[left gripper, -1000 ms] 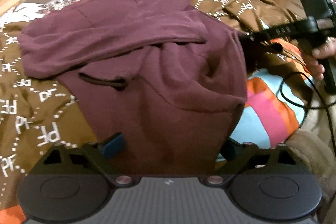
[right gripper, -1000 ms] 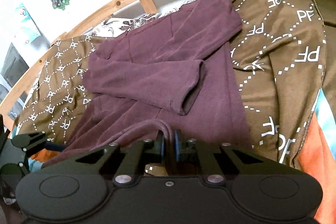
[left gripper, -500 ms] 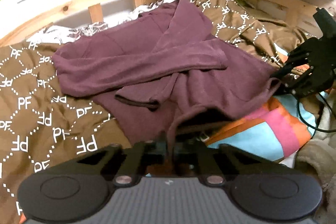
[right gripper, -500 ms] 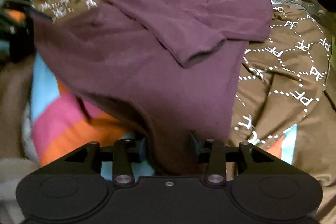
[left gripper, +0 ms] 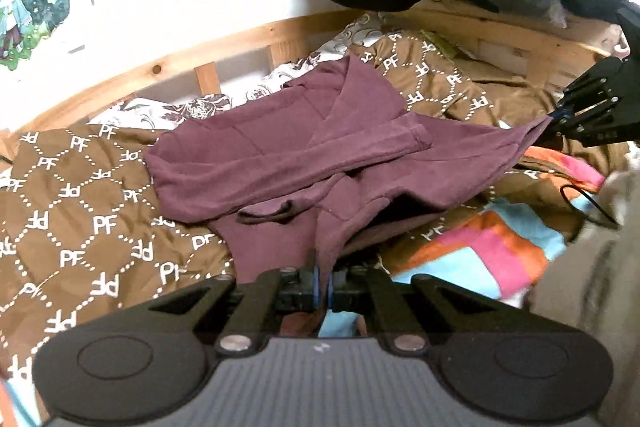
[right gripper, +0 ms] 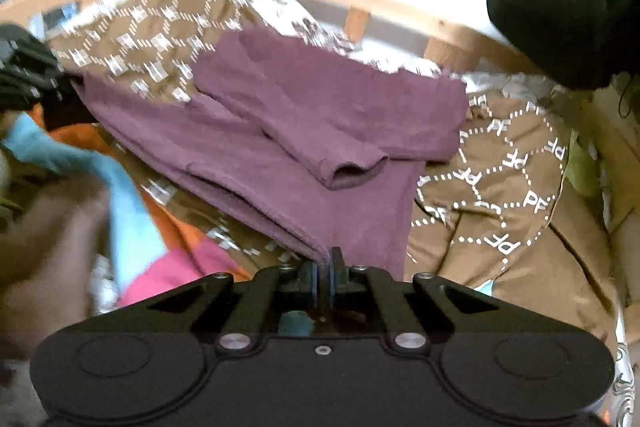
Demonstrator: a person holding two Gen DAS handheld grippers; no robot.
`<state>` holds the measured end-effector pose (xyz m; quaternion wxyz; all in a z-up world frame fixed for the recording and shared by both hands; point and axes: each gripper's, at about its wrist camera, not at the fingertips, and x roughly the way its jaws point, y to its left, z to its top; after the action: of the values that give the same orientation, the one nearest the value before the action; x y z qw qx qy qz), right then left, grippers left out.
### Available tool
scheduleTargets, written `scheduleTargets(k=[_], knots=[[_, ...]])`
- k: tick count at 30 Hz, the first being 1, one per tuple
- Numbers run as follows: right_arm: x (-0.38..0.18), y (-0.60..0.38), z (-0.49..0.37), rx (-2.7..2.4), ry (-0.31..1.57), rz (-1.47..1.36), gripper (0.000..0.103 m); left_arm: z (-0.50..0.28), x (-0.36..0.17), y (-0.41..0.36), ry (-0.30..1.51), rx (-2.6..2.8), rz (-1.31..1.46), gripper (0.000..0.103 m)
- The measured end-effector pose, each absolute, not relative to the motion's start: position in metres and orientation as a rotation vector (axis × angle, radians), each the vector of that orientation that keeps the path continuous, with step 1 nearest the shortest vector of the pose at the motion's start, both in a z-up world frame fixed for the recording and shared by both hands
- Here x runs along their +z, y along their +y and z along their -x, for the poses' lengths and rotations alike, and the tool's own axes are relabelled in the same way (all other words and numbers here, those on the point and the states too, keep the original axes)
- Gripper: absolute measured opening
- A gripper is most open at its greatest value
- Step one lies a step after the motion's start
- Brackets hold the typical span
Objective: Fold small clothes
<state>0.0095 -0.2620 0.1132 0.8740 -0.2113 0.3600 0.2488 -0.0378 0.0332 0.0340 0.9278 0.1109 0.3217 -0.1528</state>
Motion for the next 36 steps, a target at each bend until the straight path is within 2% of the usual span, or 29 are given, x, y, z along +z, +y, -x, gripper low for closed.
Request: scheduleTargets(k=[7,13,23,29,36], knots=[[0.158,-0.262,0.033,0.658,0.809,0.336,0.004,0.056,0.070,0.054,0.678,-0.364,-0.220,0.003],[0.166,-0.244,0.014,0.652,0.774,0.354,0.004,0.010,0.084,0.057,0.708,-0.317,-0.227,0.003],[0.164,-0.230,-0.126,0.496,0.592,0.437,0.004,-0.152,0.110,0.072,0.693,-0.203,-0.230,0.003],[0.136,-0.206,-0.222,0.465,0.532,0.513,0.004,-0.238,0.078,0.089,0.715,-0.137,-0.236,0.004],[0.084,-0.186,-0.309,0.479,0.605,0.503,0.005,-0.310,0.029,0.108,0.817,-0.118,-0.153,0.006]])
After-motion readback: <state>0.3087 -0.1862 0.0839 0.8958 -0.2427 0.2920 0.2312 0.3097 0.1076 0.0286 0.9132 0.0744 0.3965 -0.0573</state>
